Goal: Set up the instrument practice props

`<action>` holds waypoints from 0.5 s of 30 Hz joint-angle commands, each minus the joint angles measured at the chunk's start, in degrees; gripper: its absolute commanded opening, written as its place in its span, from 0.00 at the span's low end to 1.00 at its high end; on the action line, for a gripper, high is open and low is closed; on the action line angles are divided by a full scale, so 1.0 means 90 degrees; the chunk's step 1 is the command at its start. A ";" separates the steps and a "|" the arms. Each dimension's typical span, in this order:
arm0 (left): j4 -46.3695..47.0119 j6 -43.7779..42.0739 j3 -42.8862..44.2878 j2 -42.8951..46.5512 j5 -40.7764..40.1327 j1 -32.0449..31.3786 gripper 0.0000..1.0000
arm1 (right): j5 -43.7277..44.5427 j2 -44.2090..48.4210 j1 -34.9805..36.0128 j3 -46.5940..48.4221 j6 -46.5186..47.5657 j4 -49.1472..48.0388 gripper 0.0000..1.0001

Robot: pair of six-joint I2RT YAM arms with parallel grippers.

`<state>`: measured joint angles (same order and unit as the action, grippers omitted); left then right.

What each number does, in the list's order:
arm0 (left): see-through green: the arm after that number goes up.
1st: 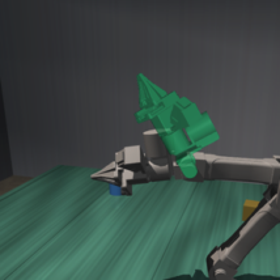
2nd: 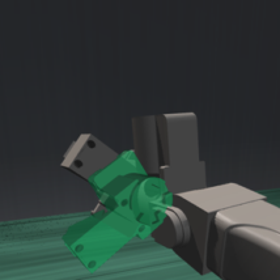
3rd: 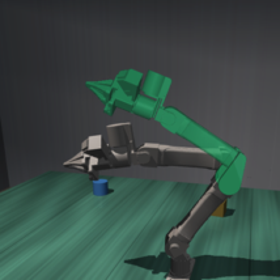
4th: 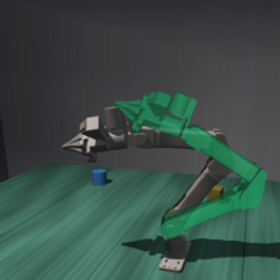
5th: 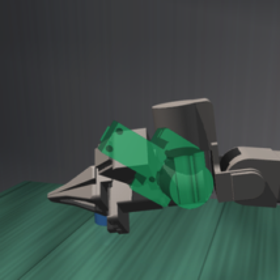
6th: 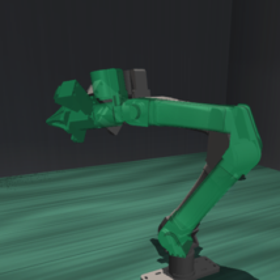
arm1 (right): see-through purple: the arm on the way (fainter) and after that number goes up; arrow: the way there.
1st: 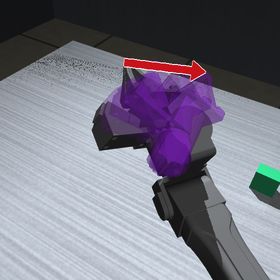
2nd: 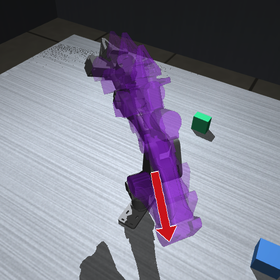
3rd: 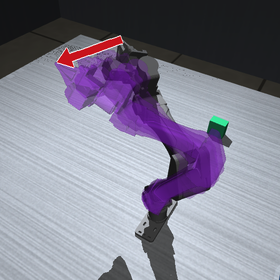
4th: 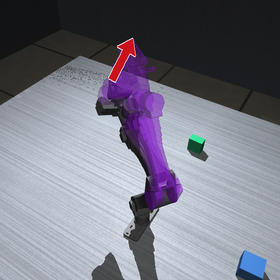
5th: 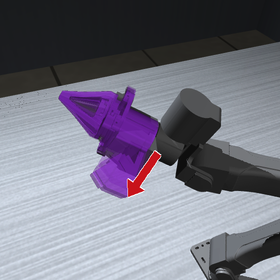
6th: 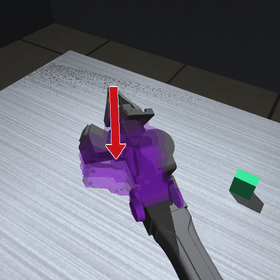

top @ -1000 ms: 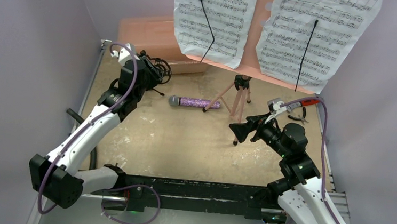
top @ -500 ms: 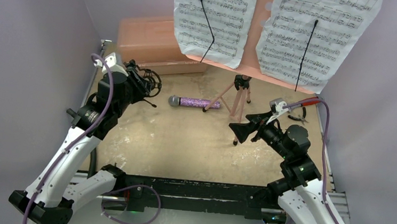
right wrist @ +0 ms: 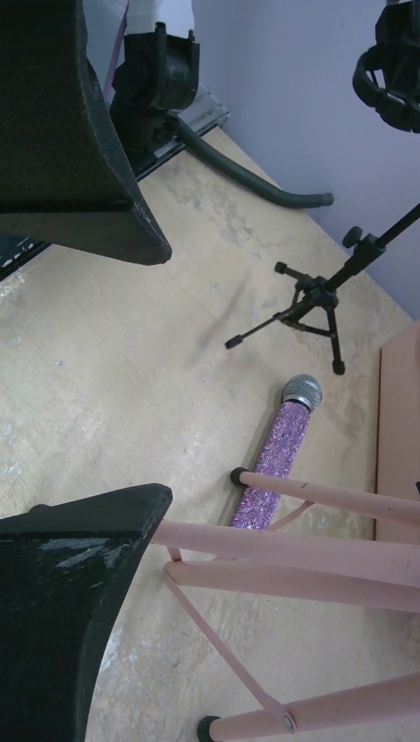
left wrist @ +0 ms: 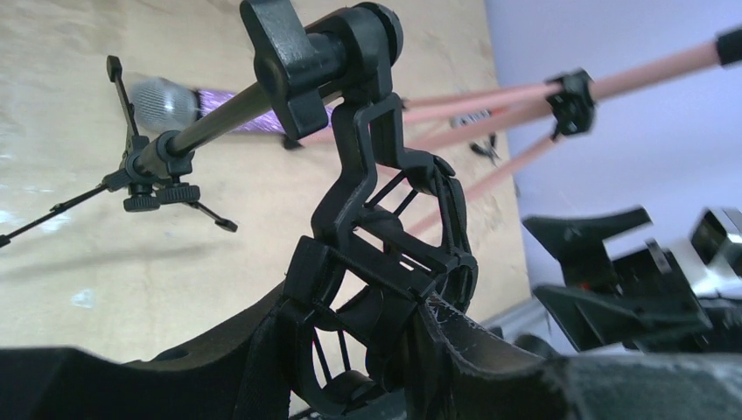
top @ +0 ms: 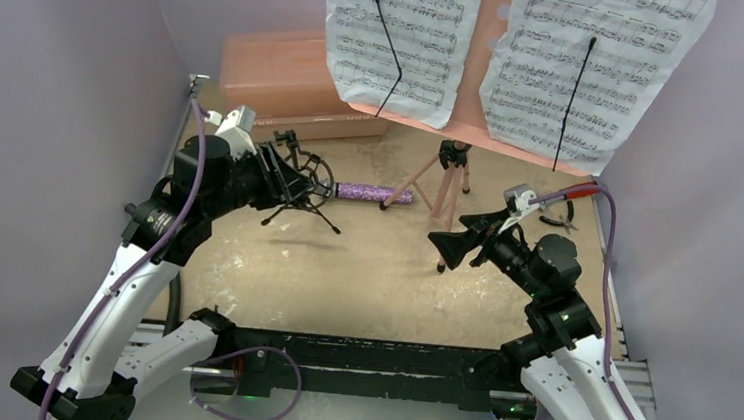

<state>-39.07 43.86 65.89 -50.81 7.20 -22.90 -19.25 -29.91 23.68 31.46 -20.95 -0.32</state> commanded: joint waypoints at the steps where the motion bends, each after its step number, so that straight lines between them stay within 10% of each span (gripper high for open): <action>1: 0.0885 -0.0105 0.0080 0.0167 0.1386 0.0024 0.20 | -0.0123 0.0080 -0.0001 -0.0027 0.0074 -0.0240 0.98; 15: 0.1069 0.0102 -0.0284 0.0190 0.2669 -0.0040 0.20 | -0.0079 -0.0064 -0.0002 -0.0024 0.0020 -0.0366 0.98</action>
<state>-36.49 44.18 63.83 -50.61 26.09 -22.92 -19.22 -30.09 23.68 31.44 -20.95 -0.40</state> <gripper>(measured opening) 0.403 0.976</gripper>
